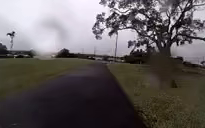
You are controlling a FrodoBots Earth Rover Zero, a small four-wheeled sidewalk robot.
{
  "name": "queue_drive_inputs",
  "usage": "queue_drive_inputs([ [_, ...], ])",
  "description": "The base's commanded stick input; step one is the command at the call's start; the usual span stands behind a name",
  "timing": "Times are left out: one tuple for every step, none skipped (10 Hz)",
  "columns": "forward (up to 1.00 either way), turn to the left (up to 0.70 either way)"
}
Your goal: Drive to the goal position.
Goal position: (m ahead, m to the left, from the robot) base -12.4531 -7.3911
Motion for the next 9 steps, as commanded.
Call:
queue_drive_inputs([
  [0.0,-0.85],
  [0.0,-0.85],
  [0.0,-0.85],
  [0.0,-0.85],
  [0.0,-0.85],
  [0.0,-0.85],
  [0.0,-0.85],
  [0.0,-0.85],
  [0.0,-0.85],
])
